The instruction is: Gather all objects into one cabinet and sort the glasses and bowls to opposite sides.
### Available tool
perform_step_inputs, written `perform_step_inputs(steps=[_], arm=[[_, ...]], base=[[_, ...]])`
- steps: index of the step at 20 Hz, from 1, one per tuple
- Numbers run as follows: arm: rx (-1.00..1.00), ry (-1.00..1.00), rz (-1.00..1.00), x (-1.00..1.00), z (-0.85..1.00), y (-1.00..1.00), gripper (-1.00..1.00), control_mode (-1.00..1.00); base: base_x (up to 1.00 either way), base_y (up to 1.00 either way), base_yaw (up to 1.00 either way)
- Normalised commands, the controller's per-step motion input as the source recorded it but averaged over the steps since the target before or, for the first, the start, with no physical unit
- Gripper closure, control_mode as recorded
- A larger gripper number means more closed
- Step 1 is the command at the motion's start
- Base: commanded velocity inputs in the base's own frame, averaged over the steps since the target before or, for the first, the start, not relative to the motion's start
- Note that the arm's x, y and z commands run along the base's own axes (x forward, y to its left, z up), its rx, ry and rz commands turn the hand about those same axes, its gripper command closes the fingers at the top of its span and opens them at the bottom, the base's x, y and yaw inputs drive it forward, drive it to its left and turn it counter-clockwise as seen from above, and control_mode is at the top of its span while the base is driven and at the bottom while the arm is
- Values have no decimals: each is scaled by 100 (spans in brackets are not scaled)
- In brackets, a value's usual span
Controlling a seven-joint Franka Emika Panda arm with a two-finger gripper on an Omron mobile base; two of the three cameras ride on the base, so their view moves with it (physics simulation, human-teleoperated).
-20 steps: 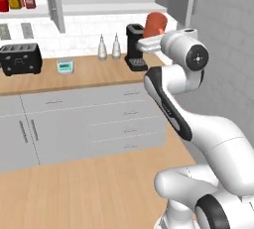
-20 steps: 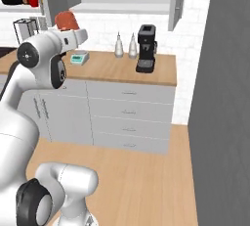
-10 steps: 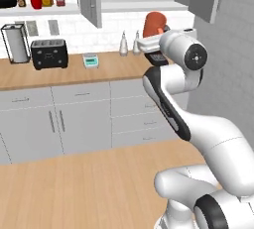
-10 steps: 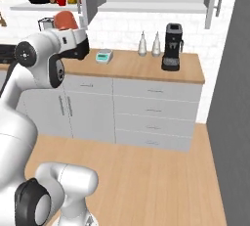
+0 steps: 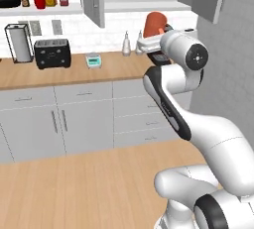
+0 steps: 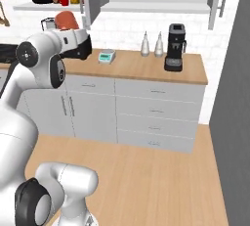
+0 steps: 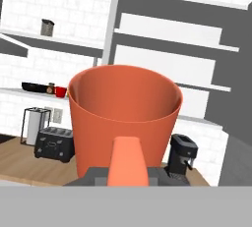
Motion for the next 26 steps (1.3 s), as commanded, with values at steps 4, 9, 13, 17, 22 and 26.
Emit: perform_step_inputs(steps=[4, 9, 13, 17, 22, 26], arm=[[0, 0, 0, 0, 0, 0, 100, 100], [0, 0, 0, 0, 0, 0, 100, 100], [0, 0, 0, 0, 0, 0, 100, 100], [0, 0, 0, 0, 0, 0, 100, 100], [0, 0, 0, 0, 0, 0, 100, 100], [0, 0, 0, 0, 0, 0, 100, 100]], base=[[0, 15, 0], [-1, 4, 13], [-3, 2, 40], [0, 0, 45], [3, 0, 32], [71, 2, 0]])
